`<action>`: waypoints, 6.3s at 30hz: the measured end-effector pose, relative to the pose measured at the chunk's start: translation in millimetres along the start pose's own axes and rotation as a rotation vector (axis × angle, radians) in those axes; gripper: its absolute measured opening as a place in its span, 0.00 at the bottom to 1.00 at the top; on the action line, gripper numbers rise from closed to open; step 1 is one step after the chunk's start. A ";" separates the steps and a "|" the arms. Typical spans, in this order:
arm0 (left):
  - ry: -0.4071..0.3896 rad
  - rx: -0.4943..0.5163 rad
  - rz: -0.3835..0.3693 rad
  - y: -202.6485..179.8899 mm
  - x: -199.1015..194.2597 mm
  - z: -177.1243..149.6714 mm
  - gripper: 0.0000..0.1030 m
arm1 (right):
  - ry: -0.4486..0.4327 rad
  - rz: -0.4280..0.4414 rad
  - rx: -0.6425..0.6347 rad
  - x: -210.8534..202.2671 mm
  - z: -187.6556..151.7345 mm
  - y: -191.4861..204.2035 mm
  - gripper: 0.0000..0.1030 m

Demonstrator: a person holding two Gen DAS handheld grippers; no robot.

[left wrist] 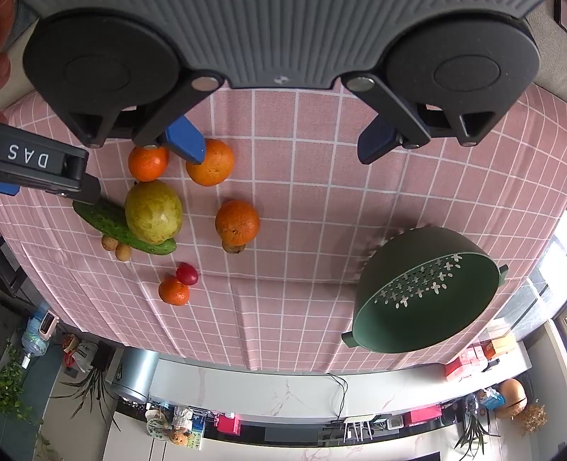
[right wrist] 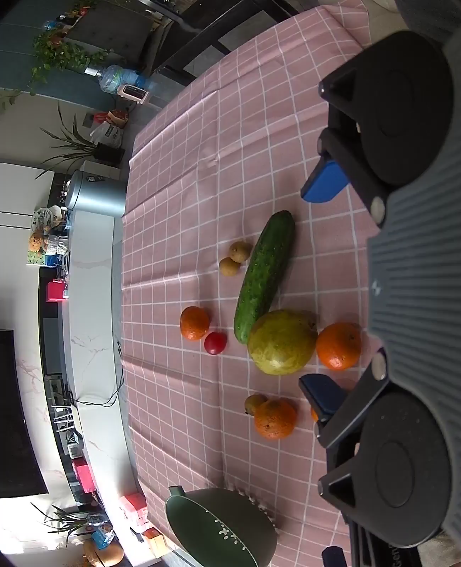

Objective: Organize fruits
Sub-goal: 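Move the left tool toward the orange in front of the pomelo, then grasp the orange with the left tool while the right tool grasps a small brown kiwi, then carry both fruits over the green colander and release them inside, then withdraw both tools from the colander back toward the remaining fruits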

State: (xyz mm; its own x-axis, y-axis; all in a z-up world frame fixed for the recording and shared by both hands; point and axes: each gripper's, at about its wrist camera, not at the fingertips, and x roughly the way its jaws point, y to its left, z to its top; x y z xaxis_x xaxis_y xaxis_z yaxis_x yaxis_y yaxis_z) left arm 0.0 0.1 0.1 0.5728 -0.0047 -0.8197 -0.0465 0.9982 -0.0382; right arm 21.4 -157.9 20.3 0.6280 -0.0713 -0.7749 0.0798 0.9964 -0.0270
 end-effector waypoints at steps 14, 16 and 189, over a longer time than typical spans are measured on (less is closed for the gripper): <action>-0.003 0.009 -0.006 -2.9 0.6 -1.8 1.00 | 0.005 0.012 0.003 1.8 1.3 0.2 0.96; -0.002 0.008 -0.009 -2.7 1.1 -1.9 1.00 | 0.006 0.012 0.005 2.5 1.8 -1.3 0.96; -0.226 0.141 -0.182 29.3 -0.7 50.2 0.76 | 0.056 0.378 -0.411 12.2 53.1 -6.8 0.45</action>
State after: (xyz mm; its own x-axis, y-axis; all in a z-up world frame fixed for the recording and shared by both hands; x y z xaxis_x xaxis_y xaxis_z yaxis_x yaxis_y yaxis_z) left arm 39.4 32.3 28.2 0.7291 -0.1861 -0.6586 0.1783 0.9807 -0.0798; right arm 69.6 -167.9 44.5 0.5112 0.2857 -0.8106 -0.4586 0.8883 0.0239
